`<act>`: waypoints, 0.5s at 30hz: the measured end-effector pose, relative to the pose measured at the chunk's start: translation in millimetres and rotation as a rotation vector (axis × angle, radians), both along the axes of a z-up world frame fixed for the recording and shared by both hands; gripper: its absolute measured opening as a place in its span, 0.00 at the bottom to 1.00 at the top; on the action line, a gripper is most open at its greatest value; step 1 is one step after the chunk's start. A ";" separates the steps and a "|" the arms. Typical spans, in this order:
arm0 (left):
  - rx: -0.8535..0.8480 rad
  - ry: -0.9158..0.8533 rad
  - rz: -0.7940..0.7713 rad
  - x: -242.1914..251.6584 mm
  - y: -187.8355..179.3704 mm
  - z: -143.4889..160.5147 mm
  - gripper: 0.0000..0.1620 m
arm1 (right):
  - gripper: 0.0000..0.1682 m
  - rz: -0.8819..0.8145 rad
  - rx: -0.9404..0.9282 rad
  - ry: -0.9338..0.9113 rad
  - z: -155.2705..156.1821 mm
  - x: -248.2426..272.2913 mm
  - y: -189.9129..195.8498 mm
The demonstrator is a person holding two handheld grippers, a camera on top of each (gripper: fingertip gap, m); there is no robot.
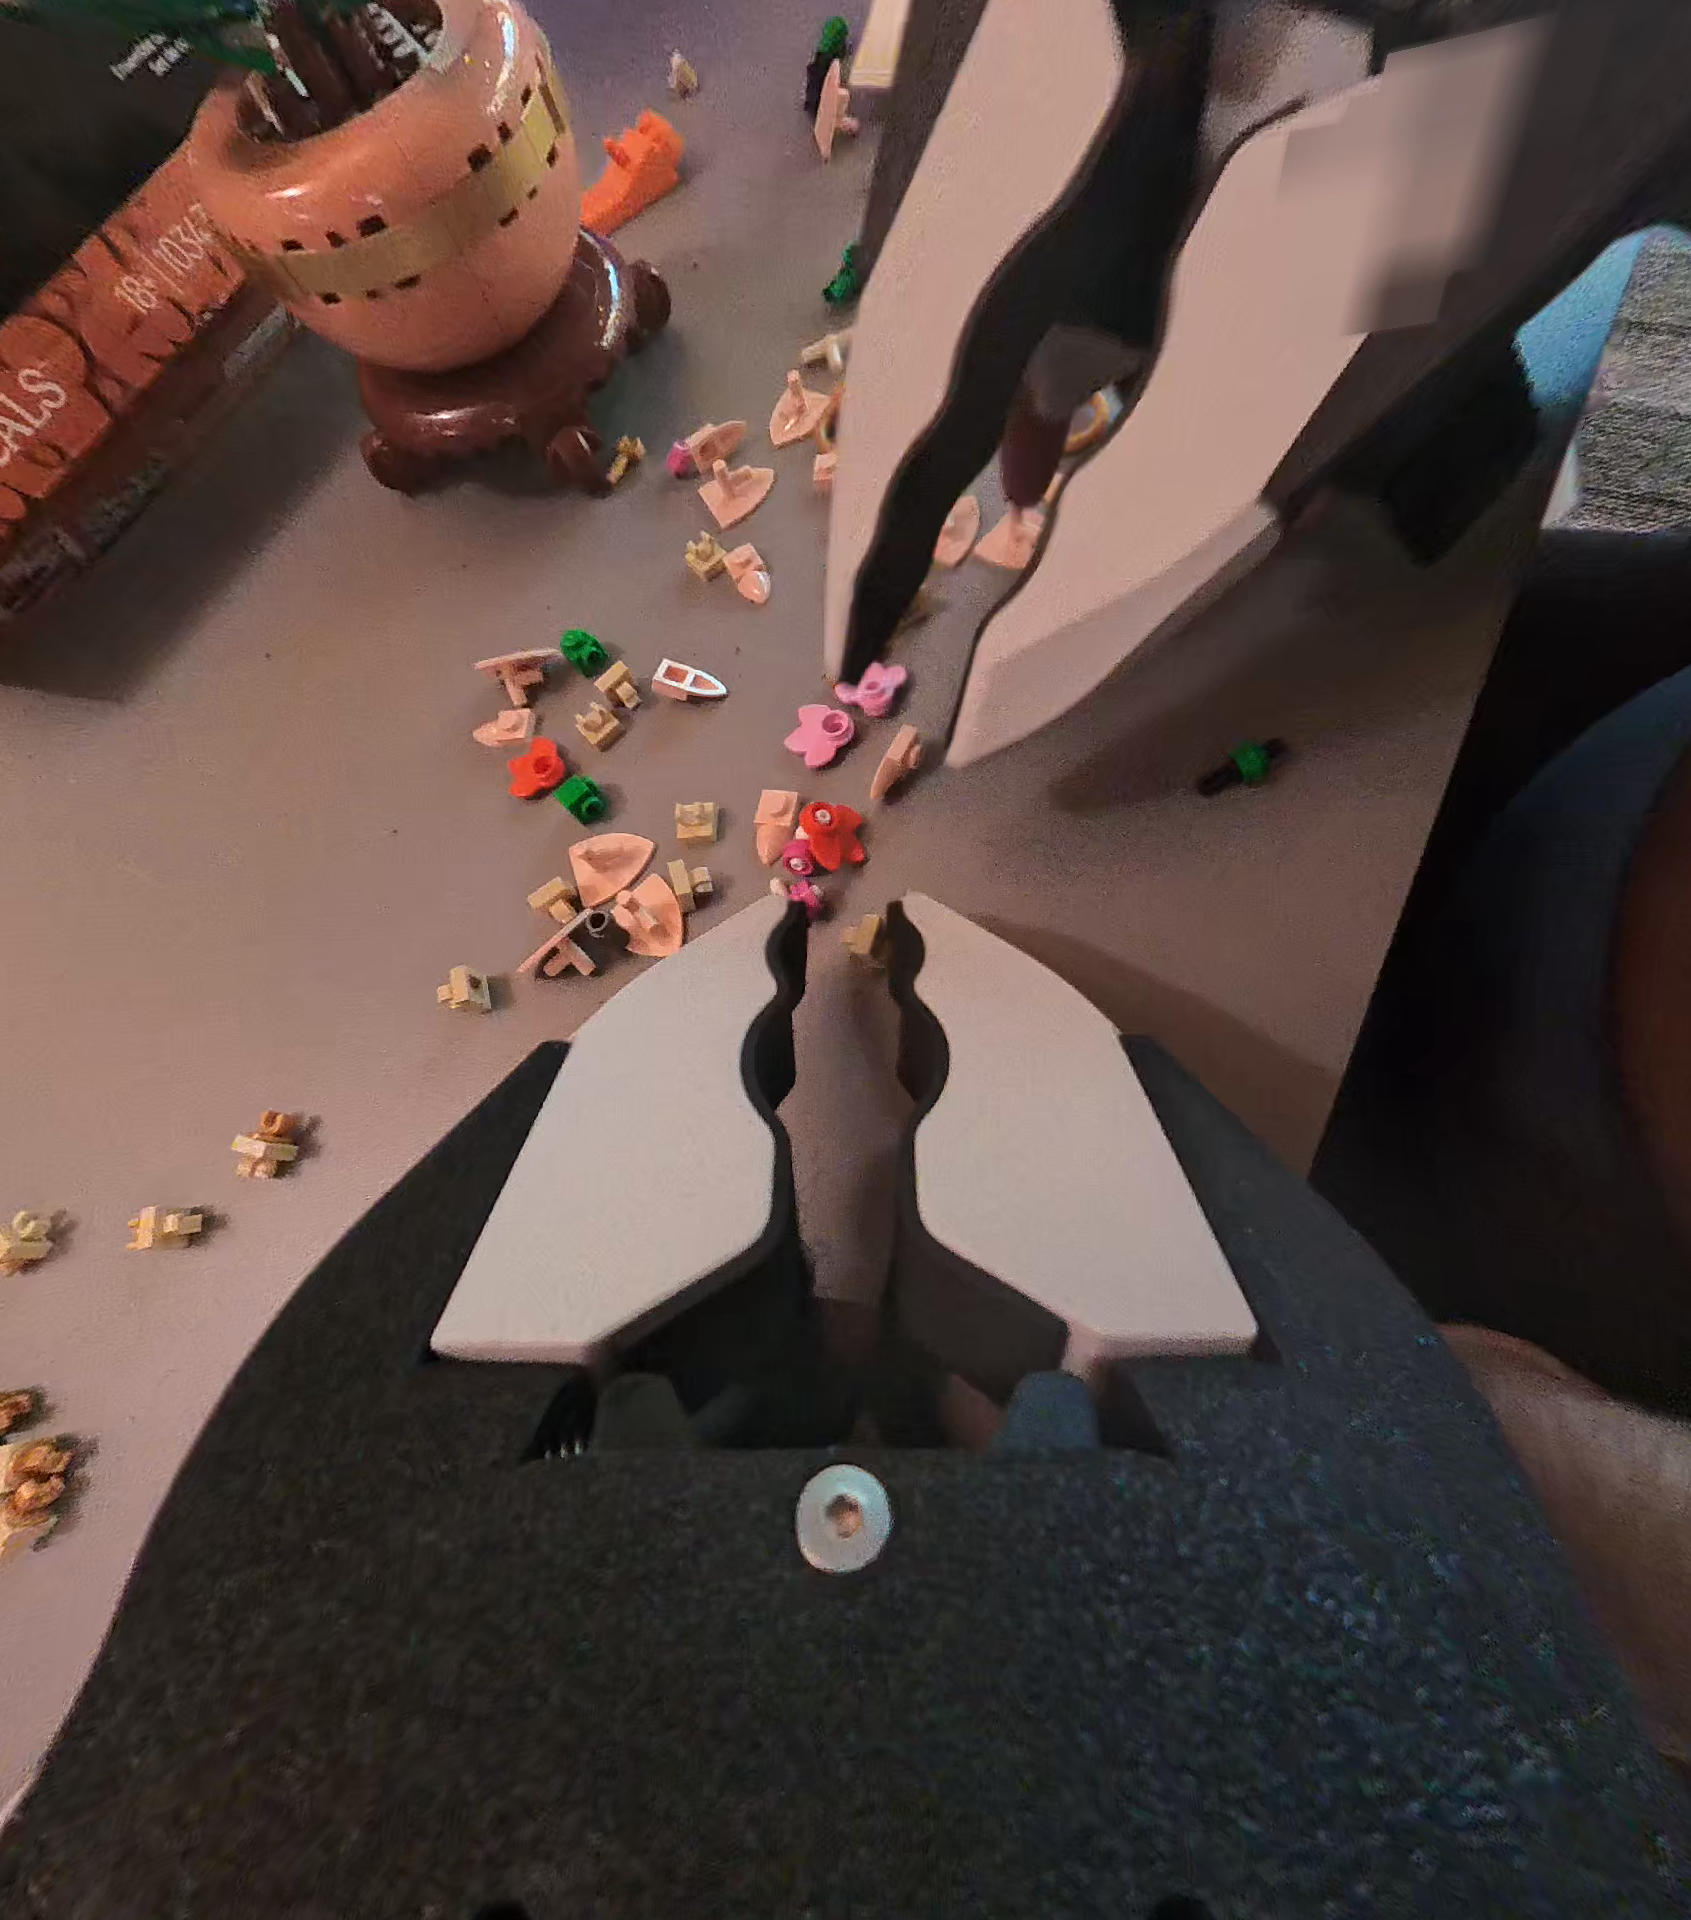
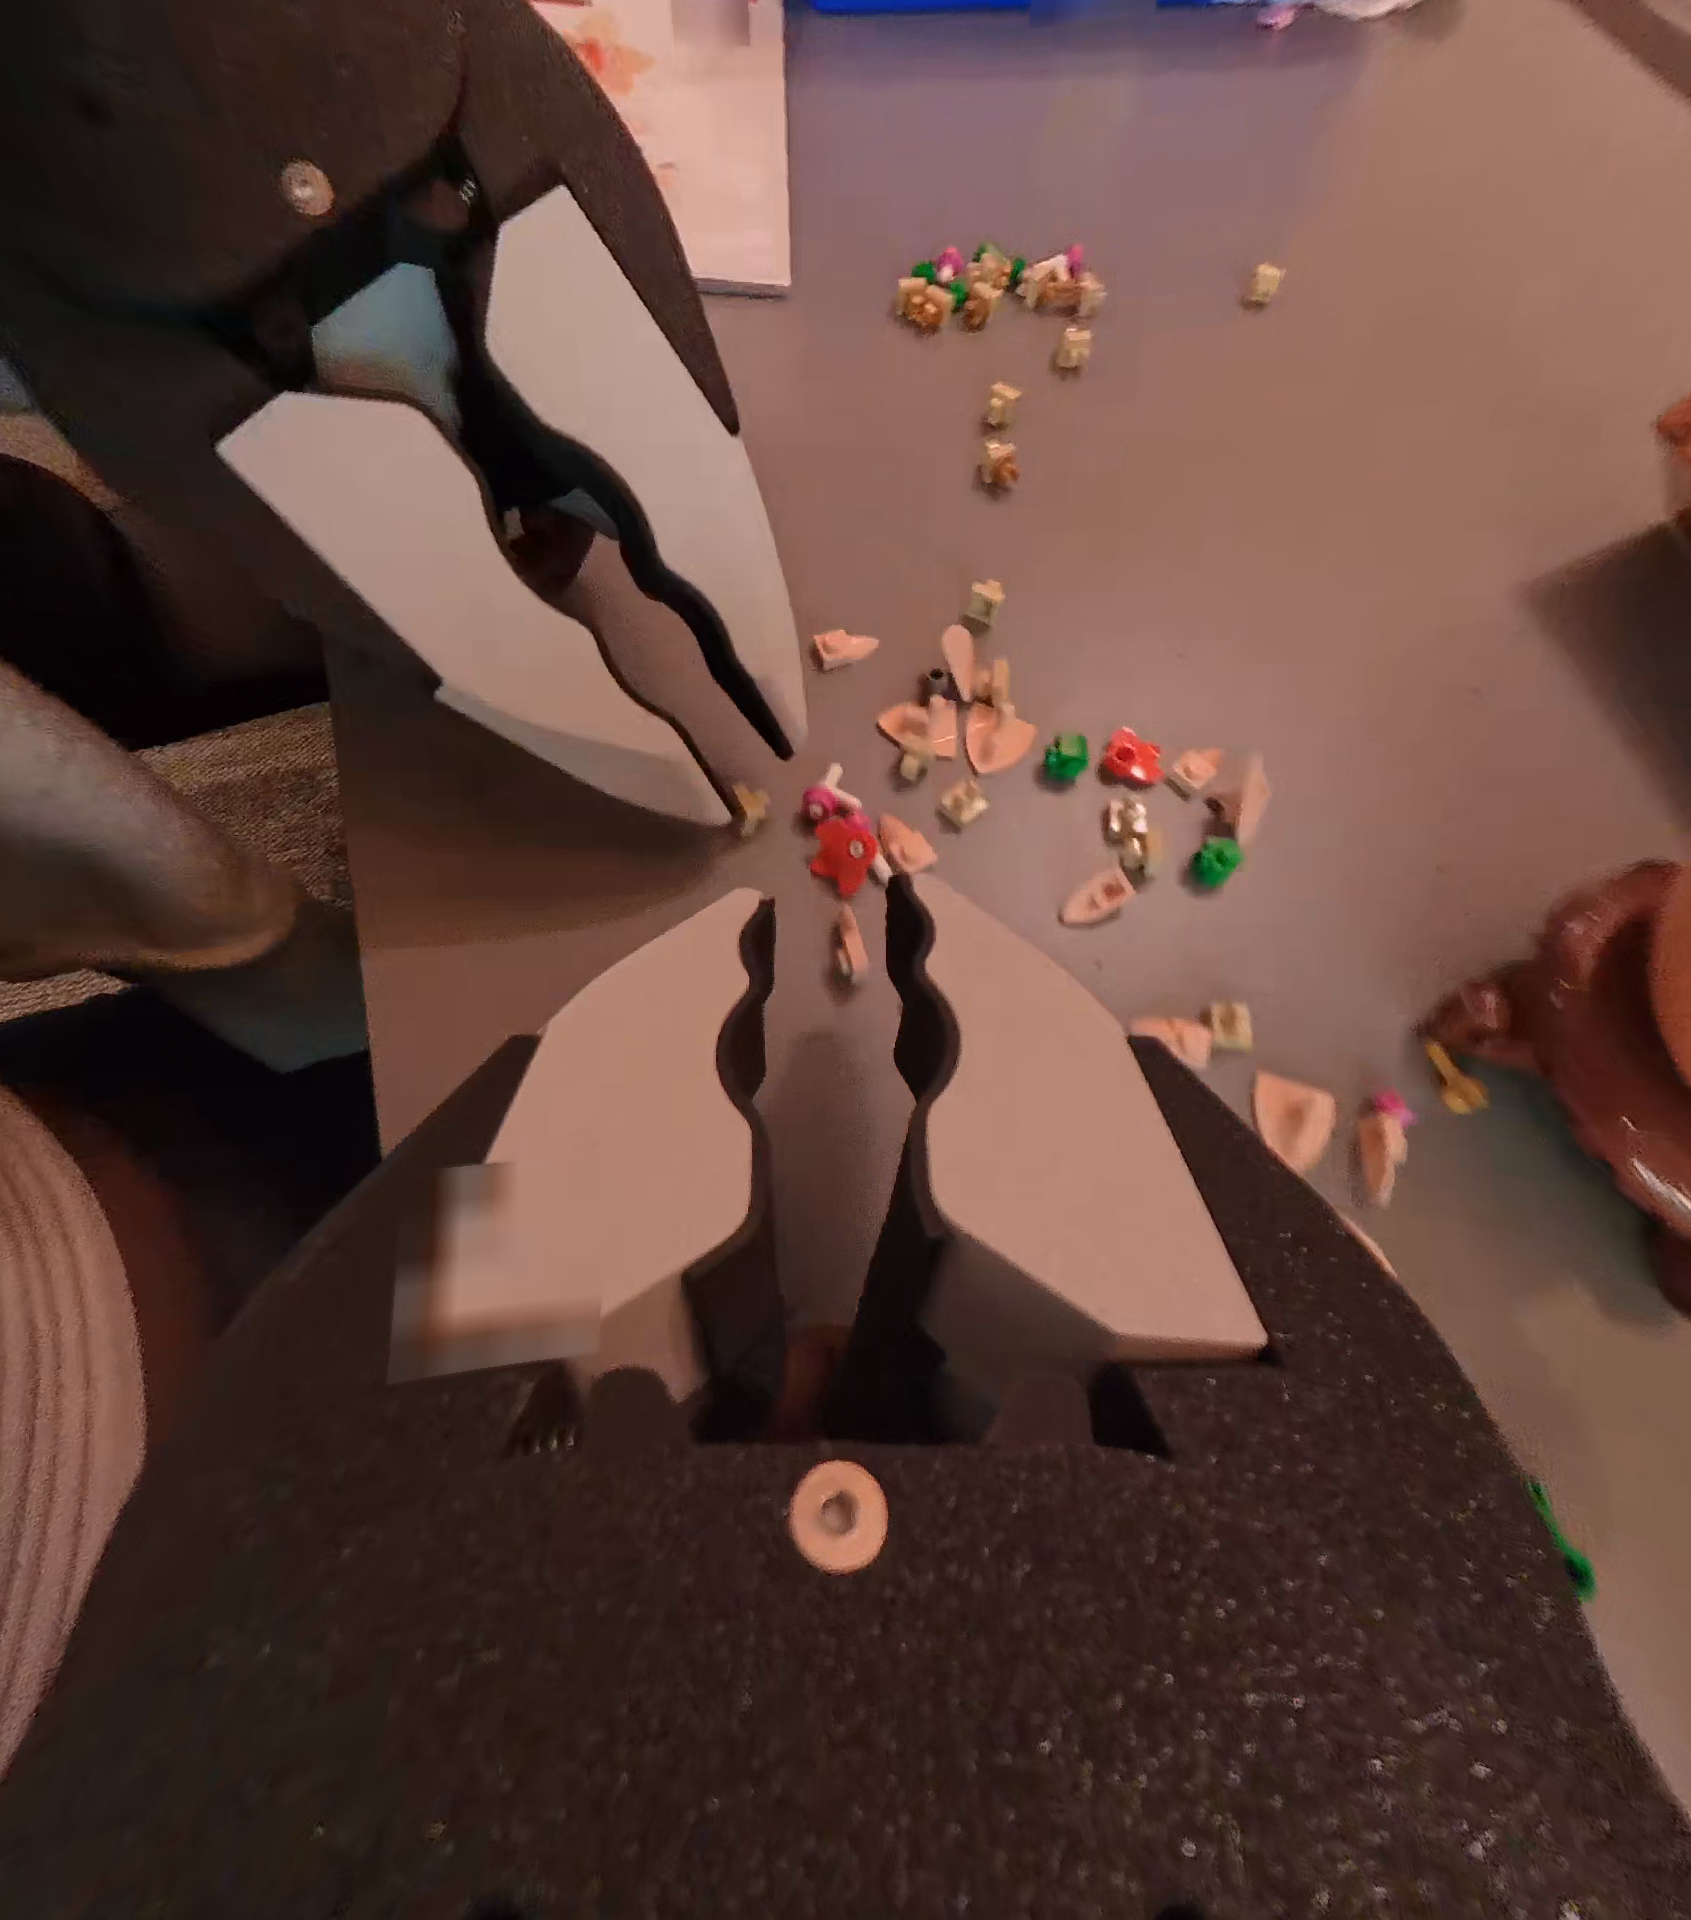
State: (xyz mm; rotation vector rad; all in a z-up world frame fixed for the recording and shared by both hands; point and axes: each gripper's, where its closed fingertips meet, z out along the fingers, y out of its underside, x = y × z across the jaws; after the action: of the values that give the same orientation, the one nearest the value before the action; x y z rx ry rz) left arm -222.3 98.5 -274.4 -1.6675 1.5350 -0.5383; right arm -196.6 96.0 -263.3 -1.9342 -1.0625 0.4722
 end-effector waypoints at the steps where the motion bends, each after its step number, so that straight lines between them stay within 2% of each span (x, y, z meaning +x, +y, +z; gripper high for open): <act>1: 0.010 -0.003 0.002 -0.3 0.5 0.9 0.09 | 0.12 0.011 -0.020 -0.012 -3.4 -5.2 3.3; 4: 0.017 -0.065 0.008 -1.4 2.5 10.2 0.08 | 0.12 0.023 -0.051 -0.075 -13.2 -11.0 12.0; 11: -0.093 -0.207 0.021 -7.6 3.3 26.9 0.07 | 0.12 0.040 -0.093 -0.163 -22.1 -15.9 15.5; 15: -0.120 -0.256 0.037 -9.1 4.9 32.2 0.06 | 0.06 0.058 -0.093 -0.168 -20.7 -19.6 16.0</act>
State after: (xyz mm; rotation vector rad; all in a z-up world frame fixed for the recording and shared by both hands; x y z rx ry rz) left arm -231.4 103.4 -242.2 -1.6413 1.3062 -0.8050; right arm -216.3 112.0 -284.0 -2.0574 -1.2258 0.4031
